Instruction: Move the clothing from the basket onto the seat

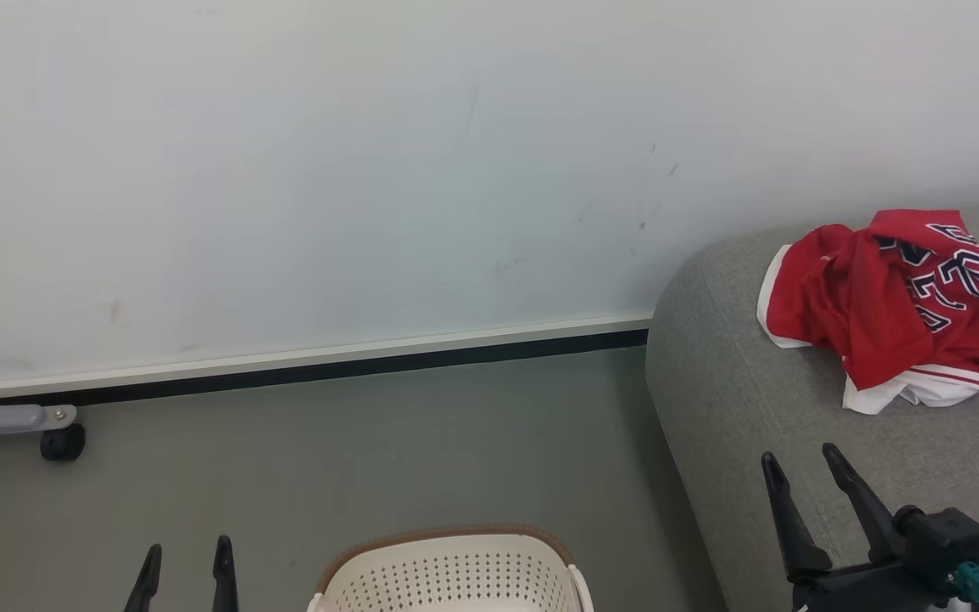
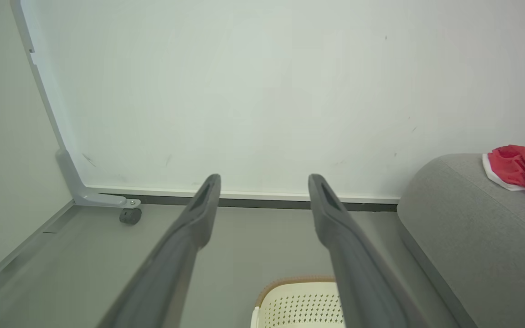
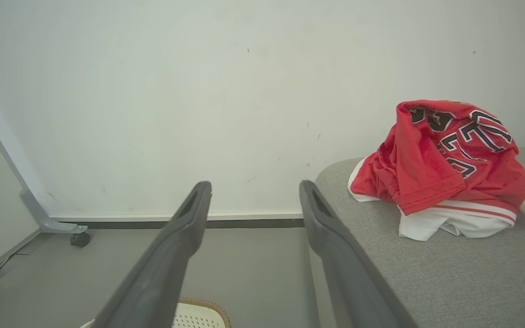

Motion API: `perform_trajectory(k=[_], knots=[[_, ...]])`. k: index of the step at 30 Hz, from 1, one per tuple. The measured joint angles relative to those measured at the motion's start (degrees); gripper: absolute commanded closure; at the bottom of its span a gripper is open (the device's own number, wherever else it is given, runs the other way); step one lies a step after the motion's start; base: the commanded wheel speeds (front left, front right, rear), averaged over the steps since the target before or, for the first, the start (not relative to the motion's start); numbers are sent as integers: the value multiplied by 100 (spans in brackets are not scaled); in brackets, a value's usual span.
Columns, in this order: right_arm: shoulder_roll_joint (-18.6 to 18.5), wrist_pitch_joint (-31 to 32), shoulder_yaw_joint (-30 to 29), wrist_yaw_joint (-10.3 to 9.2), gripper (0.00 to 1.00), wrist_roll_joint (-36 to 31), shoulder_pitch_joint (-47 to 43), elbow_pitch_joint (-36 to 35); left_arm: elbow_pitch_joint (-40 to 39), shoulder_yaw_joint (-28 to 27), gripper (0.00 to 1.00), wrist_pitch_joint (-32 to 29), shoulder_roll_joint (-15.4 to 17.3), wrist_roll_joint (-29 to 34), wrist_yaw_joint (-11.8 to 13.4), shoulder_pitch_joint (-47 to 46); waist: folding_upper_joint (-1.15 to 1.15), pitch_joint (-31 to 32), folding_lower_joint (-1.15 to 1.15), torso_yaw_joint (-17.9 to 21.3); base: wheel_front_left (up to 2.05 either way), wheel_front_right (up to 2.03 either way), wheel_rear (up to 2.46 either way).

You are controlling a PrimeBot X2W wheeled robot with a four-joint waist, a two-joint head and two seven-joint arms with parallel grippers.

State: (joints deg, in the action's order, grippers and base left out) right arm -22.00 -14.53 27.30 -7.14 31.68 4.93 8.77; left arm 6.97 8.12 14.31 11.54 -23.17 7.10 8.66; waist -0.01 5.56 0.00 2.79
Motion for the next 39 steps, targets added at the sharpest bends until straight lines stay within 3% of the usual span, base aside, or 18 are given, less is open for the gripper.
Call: perform_trajectory(k=[22, 23, 31, 39], knots=[[489, 0, -917, -1, 0, -850, -493, -441, -298, -270, 0, 0, -105, 297, 2, 102, 1, -110, 0, -60, 0, 0, 0], [511, 2, -924, 0, 100, -889, -511, -430, -290, -269, 100, -2, -116, 298, 1, 104, 1, -116, 0, -67, 0, 0, 0], [735, 87, -861, 16, 100, -833, -801, -77, 64, -207, 100, -63, -267, 210, -14, 228, 1, -122, 1, -69, 0, 0, 0], [827, 245, -1087, 116, 100, -260, -777, -25, 145, -308, 100, -231, -305, -305, -119, 192, 1, -166, 1, -88, 0, 0, 0]])
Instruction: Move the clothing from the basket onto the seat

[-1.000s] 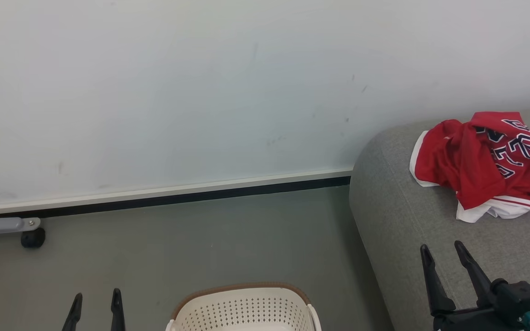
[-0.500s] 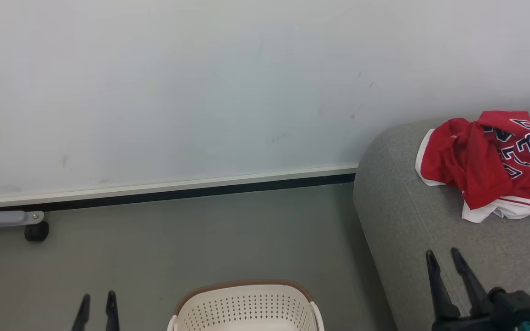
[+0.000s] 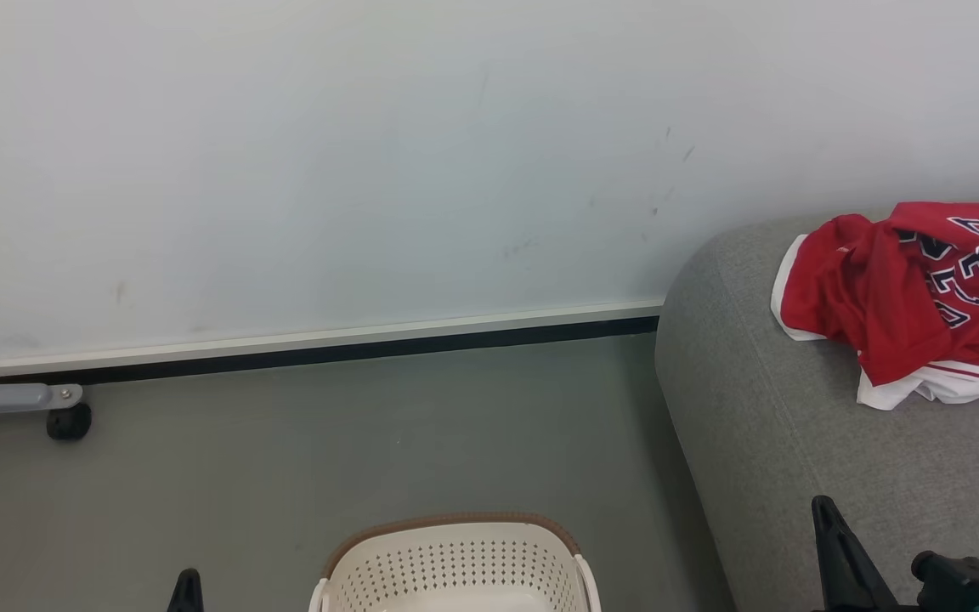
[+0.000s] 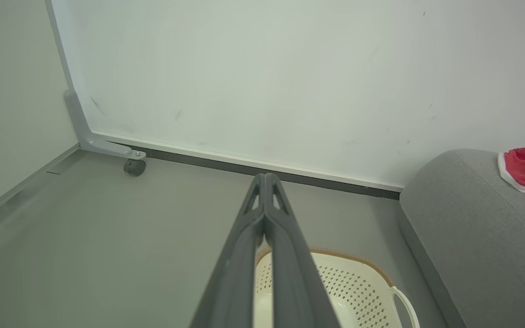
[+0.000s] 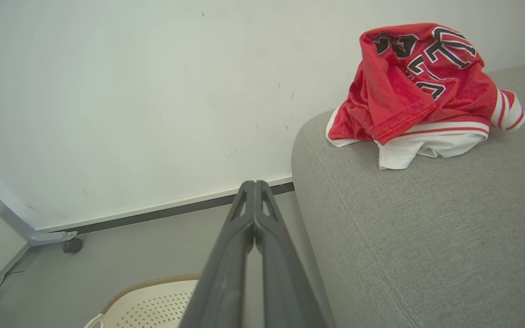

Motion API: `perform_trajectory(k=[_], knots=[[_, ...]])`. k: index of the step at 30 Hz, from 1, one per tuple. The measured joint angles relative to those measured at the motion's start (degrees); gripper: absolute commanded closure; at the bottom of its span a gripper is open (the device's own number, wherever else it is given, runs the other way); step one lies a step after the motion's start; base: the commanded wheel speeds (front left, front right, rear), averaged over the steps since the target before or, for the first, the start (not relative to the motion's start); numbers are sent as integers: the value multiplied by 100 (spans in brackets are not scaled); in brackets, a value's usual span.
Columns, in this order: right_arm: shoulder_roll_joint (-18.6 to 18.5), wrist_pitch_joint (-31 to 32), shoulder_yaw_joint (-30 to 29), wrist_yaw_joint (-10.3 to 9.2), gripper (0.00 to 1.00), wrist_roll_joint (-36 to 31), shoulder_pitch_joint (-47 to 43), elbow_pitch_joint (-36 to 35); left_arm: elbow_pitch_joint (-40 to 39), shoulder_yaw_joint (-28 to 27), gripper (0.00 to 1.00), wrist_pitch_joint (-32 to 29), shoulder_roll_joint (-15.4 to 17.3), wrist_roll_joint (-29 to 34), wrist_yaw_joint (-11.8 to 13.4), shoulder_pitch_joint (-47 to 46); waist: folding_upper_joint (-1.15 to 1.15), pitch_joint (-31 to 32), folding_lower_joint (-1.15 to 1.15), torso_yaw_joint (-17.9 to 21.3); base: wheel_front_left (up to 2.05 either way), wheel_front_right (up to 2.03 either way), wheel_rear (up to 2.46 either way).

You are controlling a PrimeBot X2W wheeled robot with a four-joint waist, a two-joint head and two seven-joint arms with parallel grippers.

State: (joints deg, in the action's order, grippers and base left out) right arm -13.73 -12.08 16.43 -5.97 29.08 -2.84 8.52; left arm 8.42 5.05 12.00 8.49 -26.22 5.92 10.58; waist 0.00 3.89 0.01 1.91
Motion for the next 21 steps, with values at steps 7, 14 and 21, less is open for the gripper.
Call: perform_trajectory(k=[7, 14, 21], knots=[[81, 165, -198, 100, 100, 482, 32, 76, 53, -87, 100, -157, -49, -576, -101, -121, 0, -32, 0, -16, 0, 0, 0], [172, 324, -394, 202, 100, 993, 116, 132, 123, -167, 100, -310, -99, -1050, -198, -231, 0, -64, 0, -31, 0, 0, 0], [264, 482, -587, 297, 100, 1492, 148, 203, 193, -257, 100, -468, -138, -1605, -298, -344, 0, -95, 0, -46, 0, 0, 0]])
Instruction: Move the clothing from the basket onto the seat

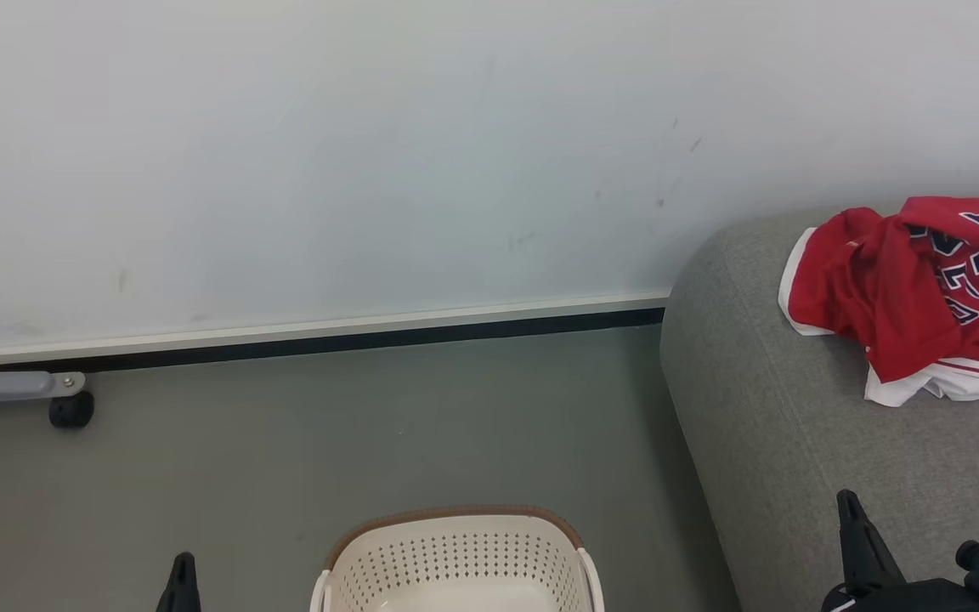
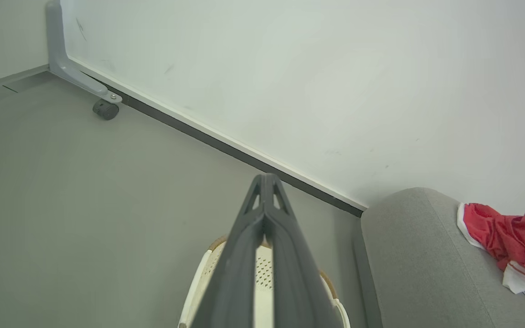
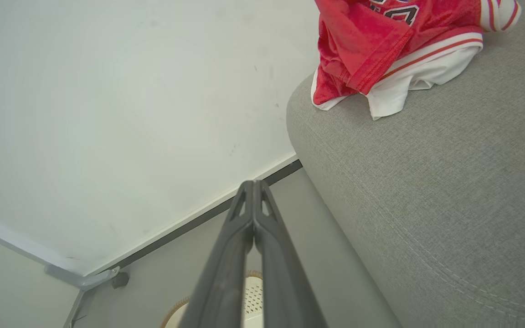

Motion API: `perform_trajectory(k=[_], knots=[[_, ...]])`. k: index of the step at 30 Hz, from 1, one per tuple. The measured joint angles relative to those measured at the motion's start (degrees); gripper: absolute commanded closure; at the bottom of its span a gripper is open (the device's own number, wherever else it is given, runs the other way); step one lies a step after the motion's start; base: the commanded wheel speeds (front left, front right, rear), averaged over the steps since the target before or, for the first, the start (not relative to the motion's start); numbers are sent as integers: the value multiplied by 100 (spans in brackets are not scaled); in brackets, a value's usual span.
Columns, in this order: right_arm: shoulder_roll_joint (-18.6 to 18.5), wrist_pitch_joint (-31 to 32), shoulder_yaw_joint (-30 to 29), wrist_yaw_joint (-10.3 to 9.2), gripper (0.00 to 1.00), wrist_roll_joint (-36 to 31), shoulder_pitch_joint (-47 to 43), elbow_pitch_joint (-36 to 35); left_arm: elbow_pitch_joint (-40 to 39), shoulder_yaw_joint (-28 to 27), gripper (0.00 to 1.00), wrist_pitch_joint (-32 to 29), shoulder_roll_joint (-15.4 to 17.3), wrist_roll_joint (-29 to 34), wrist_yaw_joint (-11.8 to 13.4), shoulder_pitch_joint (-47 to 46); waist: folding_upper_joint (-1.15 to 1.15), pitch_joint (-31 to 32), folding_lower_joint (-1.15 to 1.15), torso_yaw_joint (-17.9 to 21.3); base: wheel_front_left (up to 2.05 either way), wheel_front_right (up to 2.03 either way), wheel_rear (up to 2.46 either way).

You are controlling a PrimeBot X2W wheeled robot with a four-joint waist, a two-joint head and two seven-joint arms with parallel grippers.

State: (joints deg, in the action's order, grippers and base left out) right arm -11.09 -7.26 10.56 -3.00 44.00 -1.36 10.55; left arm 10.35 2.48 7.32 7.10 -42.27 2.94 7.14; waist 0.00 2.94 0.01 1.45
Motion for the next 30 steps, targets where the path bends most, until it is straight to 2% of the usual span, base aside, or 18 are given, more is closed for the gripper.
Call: perform_trajectory(k=[30], knots=[[371, 600, -780, 411, 100, 2034, 285, 282, 261, -339, 100, -605, -191, -2092, -408, -482, 0, -131, 0, -62, 0, 0, 0]])
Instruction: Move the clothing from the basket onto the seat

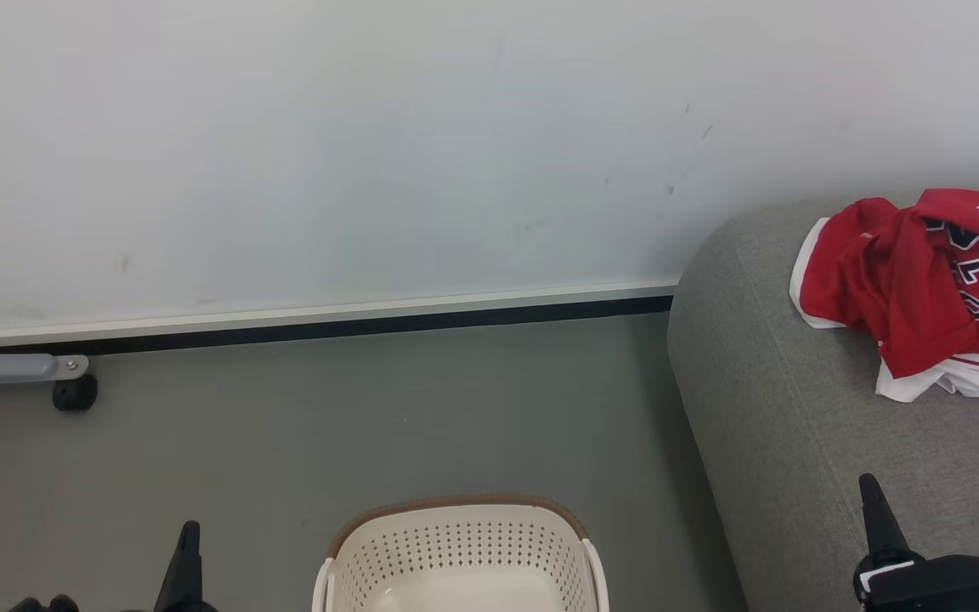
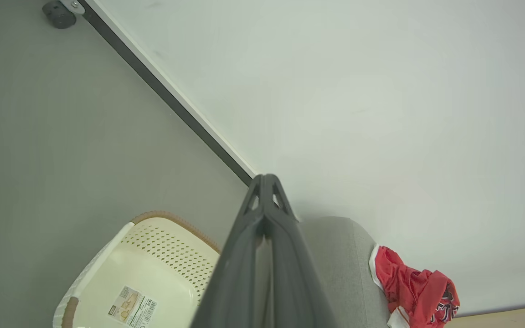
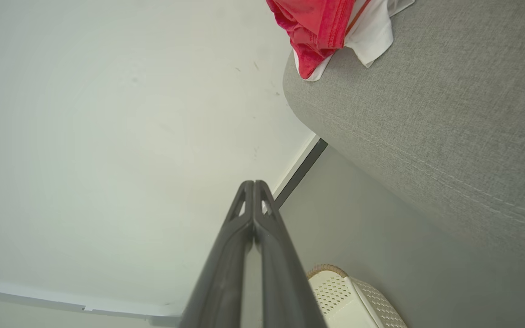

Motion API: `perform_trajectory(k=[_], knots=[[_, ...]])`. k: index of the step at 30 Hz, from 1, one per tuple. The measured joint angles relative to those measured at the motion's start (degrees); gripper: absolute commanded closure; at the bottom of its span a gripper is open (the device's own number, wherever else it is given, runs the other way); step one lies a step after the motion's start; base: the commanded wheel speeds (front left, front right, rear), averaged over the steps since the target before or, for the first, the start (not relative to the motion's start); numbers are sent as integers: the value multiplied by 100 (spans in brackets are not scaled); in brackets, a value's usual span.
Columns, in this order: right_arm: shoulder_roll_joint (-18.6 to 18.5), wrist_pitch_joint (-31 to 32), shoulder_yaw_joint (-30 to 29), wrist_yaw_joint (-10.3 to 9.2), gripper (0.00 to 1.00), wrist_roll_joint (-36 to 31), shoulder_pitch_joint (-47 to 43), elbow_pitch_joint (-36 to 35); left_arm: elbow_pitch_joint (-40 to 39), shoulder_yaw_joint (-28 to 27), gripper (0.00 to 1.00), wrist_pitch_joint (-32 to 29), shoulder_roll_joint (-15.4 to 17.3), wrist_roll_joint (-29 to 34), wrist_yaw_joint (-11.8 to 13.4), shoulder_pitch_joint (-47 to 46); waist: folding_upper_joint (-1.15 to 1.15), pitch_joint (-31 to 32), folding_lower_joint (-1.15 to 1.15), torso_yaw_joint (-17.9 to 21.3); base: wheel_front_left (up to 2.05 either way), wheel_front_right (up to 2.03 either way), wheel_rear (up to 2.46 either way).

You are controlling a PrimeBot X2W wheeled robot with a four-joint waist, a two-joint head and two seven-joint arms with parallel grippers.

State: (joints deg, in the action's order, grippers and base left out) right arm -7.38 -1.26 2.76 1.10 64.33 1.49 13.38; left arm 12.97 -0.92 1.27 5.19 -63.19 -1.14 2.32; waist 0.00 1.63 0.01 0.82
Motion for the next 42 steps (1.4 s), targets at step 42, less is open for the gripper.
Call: perform_trajectory(k=[42], knots=[[480, 776, -1040, 572, 100, 2709, 380, 374, 389, -432, 100, -776, -271, -2844, -593, -687, 0, -174, -1, -82, 0, 0, 0]])
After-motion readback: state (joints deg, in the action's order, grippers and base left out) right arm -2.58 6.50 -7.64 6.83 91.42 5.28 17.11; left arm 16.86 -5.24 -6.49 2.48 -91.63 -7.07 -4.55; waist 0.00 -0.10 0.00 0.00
